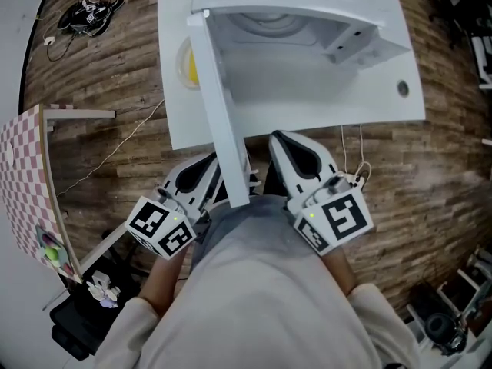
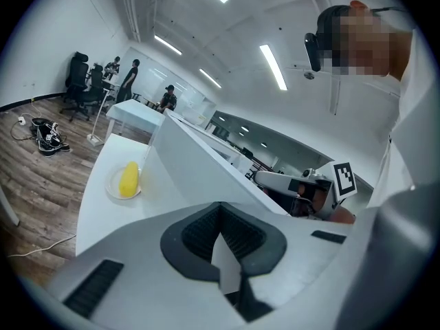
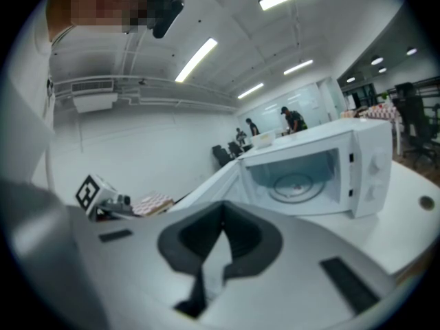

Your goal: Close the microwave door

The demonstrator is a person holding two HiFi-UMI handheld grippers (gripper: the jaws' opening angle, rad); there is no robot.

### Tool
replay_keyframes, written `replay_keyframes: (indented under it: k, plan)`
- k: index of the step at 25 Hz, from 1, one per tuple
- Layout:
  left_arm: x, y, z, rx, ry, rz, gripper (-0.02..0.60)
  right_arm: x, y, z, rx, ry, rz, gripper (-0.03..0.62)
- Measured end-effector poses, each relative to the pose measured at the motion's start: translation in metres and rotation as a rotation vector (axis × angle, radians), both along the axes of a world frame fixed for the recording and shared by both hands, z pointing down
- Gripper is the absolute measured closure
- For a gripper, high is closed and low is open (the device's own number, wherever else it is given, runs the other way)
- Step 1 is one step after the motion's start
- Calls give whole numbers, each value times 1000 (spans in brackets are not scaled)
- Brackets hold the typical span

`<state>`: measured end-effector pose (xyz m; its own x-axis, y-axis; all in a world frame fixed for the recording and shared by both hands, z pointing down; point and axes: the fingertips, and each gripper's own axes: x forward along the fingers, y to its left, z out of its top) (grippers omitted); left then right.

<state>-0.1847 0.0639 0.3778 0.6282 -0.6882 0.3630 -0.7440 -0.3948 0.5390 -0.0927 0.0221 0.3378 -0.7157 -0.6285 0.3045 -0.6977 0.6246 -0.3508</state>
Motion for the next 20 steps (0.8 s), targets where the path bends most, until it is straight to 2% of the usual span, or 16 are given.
replay_keyframes:
  k: [20]
  plan:
    - [41, -23, 2, -32, 20, 55, 565, 39, -24, 4, -27, -8, 52, 572]
